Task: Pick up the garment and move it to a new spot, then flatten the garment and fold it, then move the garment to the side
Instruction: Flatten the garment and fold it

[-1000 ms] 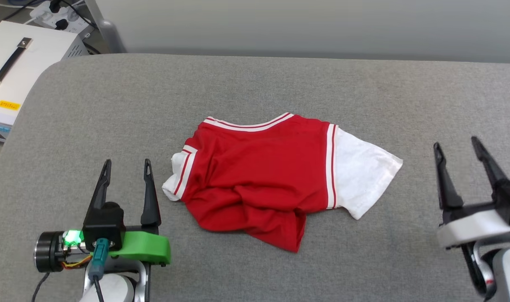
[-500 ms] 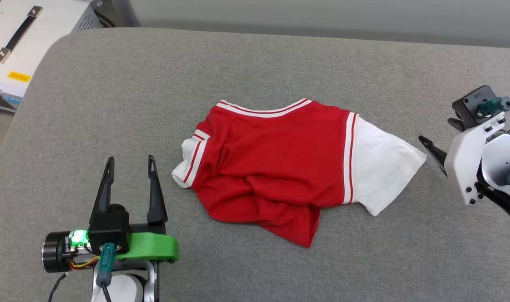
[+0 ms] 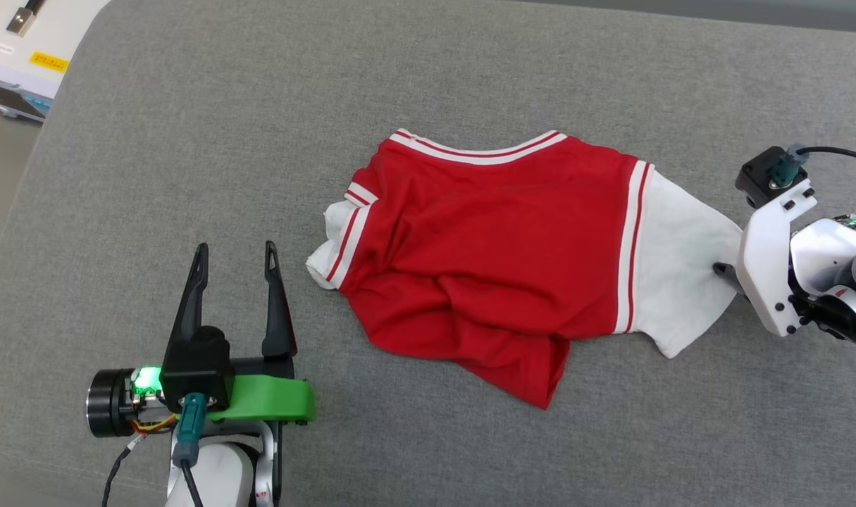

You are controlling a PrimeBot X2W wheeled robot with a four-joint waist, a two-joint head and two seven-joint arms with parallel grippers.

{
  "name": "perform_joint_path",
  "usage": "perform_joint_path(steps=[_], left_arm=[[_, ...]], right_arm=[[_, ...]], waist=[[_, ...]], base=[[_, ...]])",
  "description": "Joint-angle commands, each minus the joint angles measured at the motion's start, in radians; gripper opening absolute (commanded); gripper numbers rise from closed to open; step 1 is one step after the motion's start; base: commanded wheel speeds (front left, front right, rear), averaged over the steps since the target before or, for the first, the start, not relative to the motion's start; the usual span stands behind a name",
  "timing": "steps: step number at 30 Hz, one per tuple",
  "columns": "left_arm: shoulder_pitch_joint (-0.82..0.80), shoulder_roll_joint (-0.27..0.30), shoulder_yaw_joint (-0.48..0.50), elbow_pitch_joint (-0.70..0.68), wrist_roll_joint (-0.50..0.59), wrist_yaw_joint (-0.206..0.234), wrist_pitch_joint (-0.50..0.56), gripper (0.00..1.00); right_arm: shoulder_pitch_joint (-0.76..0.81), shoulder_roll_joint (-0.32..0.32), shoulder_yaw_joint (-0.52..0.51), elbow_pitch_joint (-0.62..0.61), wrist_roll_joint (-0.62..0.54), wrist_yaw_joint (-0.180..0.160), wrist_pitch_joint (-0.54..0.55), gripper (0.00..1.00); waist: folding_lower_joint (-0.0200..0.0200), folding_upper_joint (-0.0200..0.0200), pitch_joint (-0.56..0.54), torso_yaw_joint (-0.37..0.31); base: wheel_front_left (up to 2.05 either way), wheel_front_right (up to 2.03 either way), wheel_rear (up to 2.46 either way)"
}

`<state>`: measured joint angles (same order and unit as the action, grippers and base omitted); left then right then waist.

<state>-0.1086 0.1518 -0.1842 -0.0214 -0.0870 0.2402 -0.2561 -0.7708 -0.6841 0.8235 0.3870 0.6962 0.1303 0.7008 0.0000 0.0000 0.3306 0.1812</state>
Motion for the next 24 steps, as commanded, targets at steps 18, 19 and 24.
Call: perform_joint_path(steps=[18,19,24], left_arm=[[0.032,-0.033,0.064,0.03,0.05,-0.046,-0.006,1.0],[0.039,-0.034,0.067,0.03,0.049,-0.047,-0.006,1.0],[0.071,-0.034,0.076,0.034,0.055,-0.055,-0.006,1.0]], right_arm=[[0.089,-0.034,-0.004,0.096,0.111,0.0,-0.47,0.0],[0.111,-0.045,-0.021,0.091,0.111,0.0,-0.484,0.0],[0.259,-0.093,-0.145,0.064,0.106,0.0,-0.537,0.0]], waist=[[0.0,0.0,-0.086,-0.049],[0.0,0.0,-0.094,-0.055],[0.0,0.0,-0.132,-0.082]], base=[[0.0,0.0,0.0],[0.0,0.0,0.0],[0.0,0.0,0.0]])
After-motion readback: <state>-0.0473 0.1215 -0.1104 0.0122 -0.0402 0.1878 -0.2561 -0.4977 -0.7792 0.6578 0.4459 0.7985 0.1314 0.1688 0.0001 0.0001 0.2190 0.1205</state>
